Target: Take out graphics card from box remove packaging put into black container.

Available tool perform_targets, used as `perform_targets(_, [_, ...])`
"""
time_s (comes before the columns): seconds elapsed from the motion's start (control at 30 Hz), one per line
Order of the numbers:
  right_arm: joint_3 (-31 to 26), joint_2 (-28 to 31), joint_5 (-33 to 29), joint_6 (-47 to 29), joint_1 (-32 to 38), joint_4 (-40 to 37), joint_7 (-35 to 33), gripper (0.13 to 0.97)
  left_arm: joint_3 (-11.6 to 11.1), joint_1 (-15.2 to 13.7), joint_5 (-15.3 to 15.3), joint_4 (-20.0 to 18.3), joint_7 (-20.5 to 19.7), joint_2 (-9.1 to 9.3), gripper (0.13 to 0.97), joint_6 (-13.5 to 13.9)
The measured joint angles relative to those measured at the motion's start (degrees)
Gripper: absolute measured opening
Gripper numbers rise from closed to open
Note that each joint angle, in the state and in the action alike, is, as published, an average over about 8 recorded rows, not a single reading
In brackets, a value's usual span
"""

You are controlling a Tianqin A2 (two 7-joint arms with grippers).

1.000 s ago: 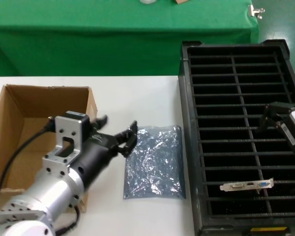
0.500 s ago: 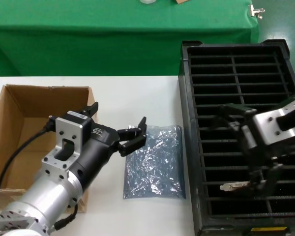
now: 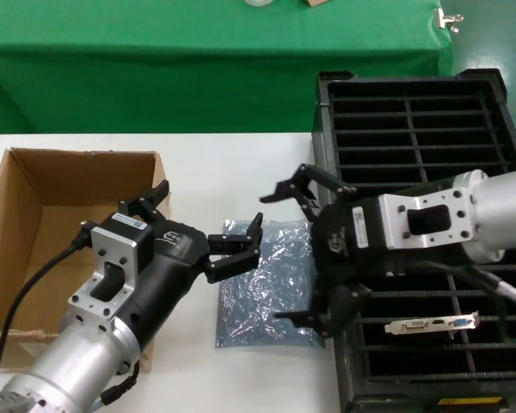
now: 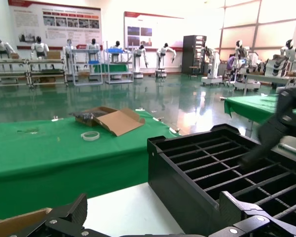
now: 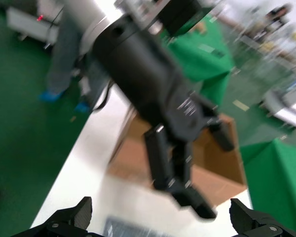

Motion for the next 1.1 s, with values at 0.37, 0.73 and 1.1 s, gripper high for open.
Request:
perform_targets(0.37, [9.69,-4.90,2.74,13.27,-13.69,-0.12,-2.60,0.966,0.21,1.99,-11.94,3.60,9.53,-2.51,0.958,-7.08])
perform_targets(0.73, [19.36,-9.78,5.46,26.44,-27.33,-0.25,-5.19,0.966,0.42,3.97,-23.83,7.19,18.99,-5.02,0.966,-14.14])
perform_targets(1.1, [29.05,-14.68,8.19,39.65,-41.01,-0.38,-7.79,0.966,0.62,5.97,-35.78,10.80,28.48,-7.54,0.966,-21.23])
